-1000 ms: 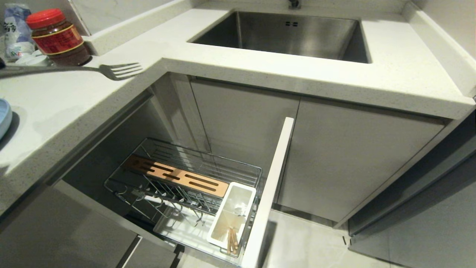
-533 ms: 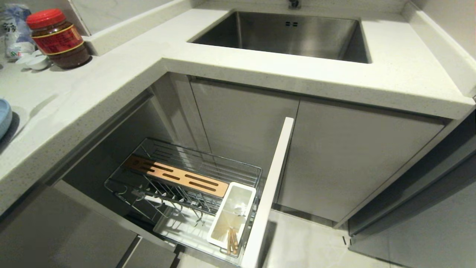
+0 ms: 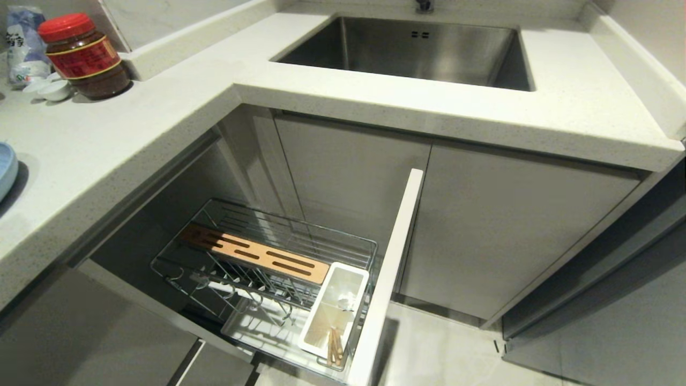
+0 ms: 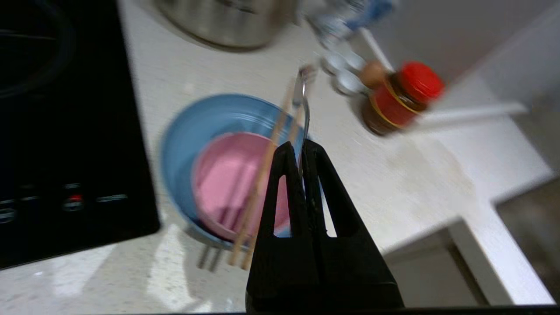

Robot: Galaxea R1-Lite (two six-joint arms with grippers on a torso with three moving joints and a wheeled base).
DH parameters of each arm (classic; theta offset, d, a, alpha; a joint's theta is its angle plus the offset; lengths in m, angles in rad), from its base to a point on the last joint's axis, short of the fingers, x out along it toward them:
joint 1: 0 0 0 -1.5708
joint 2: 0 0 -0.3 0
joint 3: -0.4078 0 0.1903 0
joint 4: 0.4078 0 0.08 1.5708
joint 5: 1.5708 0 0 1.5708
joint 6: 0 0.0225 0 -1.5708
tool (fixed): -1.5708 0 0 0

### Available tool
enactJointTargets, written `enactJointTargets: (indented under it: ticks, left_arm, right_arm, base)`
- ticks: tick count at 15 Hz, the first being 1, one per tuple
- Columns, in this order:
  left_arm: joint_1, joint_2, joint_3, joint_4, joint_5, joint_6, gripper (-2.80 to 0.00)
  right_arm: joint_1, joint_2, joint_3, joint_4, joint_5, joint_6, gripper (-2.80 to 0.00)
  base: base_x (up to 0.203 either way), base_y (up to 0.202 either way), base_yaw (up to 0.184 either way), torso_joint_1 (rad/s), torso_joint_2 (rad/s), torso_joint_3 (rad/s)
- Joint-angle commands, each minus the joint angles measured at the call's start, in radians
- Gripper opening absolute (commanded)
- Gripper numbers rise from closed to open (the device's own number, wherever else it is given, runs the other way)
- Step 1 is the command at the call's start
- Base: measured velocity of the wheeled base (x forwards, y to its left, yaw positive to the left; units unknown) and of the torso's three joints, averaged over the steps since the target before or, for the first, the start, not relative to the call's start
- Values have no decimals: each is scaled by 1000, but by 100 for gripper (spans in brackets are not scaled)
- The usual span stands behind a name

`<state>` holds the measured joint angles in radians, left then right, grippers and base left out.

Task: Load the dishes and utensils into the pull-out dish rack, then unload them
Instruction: Take the fork out of the cupboard, then close the cupboard

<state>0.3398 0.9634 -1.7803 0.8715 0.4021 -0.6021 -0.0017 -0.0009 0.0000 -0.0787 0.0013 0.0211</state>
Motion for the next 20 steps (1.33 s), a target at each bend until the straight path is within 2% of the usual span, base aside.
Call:
enactJointTargets:
  ticks: [1,3,5,10,17,20]
  left_arm:
    - [134,-4,111,-80,2,-2,-280]
    - [227,-3,224,-187,-9,-1,-280]
    - [285,-6,328,-295,-34,-1,-280]
    - [327,-6,487,-454,-88,-3,-280]
    - [407,-8,636,-525,-208,-5,-280]
    - [420,-22,694,-526,-222,-5,-280]
  right_arm:
    - [0,-1,26,0,-1,0,-280]
    - [0,-1,26,-1,0,0,-280]
    - [0,-1,26,0,0,0,-280]
    - [0,-1,26,-1,0,0,-280]
    - [0,-1,26,-1,0,0,-280]
    - [0,-1,26,-1,0,0,-280]
  base:
    - [0,0,0,0,0,0]
    - [0,0,0,0,0,0]
    - [0,0,0,0,0,0]
    - [0,0,0,0,0,0]
    - [0,0,0,0,0,0]
    - [0,0,0,0,0,0]
